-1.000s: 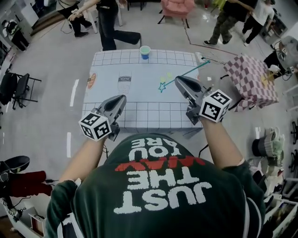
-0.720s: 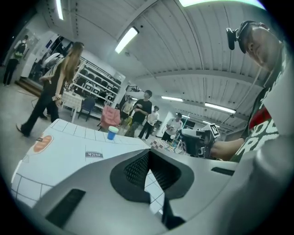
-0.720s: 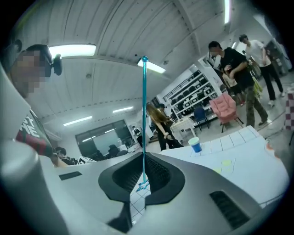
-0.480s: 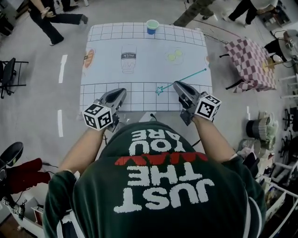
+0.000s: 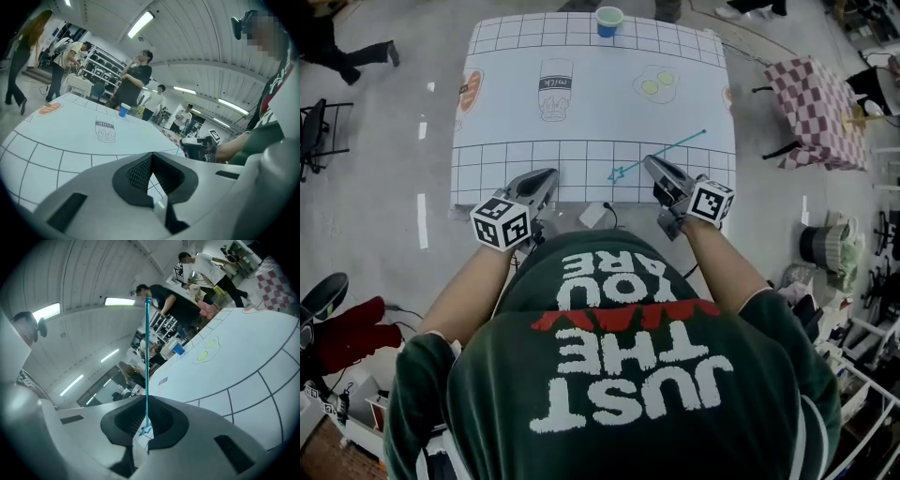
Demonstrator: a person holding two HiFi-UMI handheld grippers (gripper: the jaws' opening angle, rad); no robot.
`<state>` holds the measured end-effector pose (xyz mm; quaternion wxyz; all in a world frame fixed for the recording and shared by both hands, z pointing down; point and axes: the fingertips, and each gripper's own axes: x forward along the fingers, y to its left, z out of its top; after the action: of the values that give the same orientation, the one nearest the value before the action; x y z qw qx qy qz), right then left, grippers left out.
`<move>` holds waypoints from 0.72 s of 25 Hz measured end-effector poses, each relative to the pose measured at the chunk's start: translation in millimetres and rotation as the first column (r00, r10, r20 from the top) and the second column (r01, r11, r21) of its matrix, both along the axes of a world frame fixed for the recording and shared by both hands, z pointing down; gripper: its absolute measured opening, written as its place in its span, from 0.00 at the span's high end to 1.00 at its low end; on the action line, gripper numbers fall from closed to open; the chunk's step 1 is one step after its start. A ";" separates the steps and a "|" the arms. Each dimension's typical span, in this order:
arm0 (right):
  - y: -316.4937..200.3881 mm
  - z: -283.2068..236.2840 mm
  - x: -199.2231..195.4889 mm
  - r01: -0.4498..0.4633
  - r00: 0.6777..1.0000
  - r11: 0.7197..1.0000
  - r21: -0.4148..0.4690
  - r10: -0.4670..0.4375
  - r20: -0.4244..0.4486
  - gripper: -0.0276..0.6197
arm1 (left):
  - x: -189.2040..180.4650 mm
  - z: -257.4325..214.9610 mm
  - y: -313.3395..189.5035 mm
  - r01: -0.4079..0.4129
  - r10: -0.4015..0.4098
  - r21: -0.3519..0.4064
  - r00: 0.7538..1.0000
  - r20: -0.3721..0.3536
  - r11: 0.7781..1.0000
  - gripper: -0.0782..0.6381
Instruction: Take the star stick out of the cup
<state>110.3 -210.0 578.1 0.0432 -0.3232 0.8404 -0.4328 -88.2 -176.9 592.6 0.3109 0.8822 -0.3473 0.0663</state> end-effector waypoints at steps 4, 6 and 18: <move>3.8 15.5 5.1 0.003 1.000 0.999 -0.036 -0.002 0.021 0.89 | 4.4 9.2 3.8 0.001 -0.001 -0.028 1.000 -0.002 1.000 0.89; 4.4 22.2 7.7 0.011 1.000 0.999 -0.037 -0.010 0.030 0.89 | 5.5 11.9 3.5 -0.001 0.001 -0.028 1.000 0.005 1.000 0.89; 3.5 20.4 9.2 0.009 0.995 0.998 -0.062 -0.003 0.095 0.89 | 4.4 18.7 1.7 -0.008 0.009 -0.024 0.999 0.035 1.000 0.89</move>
<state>119.4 -206.5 598.4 0.0716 -0.3008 0.8245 -0.4738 -83.8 -175.2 611.3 0.3149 0.8786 -0.3483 0.0874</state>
